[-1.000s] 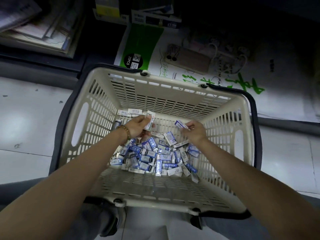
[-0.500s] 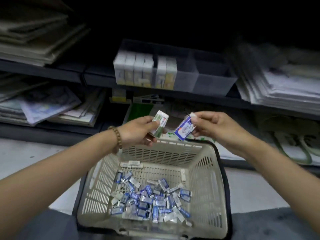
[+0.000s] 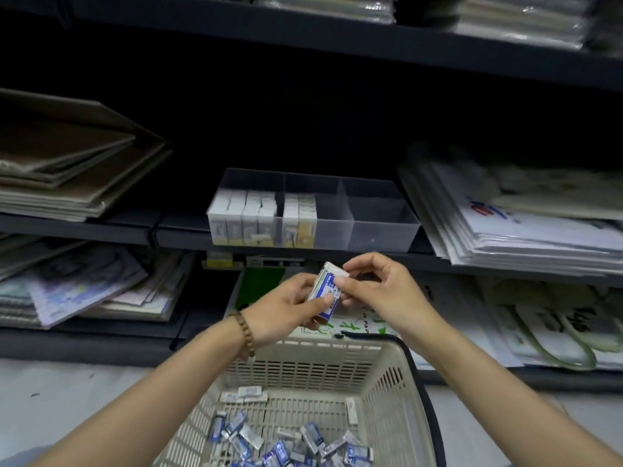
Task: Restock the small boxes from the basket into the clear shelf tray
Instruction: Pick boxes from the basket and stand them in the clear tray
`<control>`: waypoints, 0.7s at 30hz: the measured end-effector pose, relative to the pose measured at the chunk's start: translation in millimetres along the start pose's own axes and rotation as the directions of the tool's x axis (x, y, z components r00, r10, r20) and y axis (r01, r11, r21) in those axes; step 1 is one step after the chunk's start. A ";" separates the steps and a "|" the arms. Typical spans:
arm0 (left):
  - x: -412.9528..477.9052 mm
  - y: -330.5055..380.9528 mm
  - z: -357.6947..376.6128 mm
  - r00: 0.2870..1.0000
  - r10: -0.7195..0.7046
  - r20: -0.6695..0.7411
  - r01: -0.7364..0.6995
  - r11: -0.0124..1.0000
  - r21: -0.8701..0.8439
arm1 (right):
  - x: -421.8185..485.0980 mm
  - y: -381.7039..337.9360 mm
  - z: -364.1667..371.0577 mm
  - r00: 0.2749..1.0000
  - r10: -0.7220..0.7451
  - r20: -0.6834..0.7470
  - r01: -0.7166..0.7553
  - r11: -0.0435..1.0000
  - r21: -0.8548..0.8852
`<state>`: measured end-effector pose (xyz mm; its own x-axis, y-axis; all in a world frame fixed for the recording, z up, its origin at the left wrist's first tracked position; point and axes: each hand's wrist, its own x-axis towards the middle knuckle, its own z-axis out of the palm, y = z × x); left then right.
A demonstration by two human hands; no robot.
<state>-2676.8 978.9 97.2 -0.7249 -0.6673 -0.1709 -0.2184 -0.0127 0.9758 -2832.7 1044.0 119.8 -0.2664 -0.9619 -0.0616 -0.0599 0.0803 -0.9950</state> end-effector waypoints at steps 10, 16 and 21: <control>16.8 14.7 -18.6 0.951 0.266 -0.158 -0.247 0.960 0.129 | 8.9 -12.6 -13.3 0.985 0.021 0.169 -0.042 0.992 0.122; 29.4 29.0 -28.2 0.885 0.396 -0.246 -0.383 0.918 0.099 | 30.3 -51.2 -23.3 0.986 -0.048 0.162 0.050 0.999 -0.008; 30.8 25.4 -65.2 0.817 0.428 -0.385 -0.309 0.890 0.335 | 73.5 -93.1 -32.8 0.996 -0.049 0.068 0.060 0.983 -0.175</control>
<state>-2662.1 909.4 125.6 -0.4343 -0.8378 0.3309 -0.1893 0.4441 0.8758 -2878.3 974.4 210.5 -0.1967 -0.9803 -0.0179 -0.2434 0.0665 -0.9676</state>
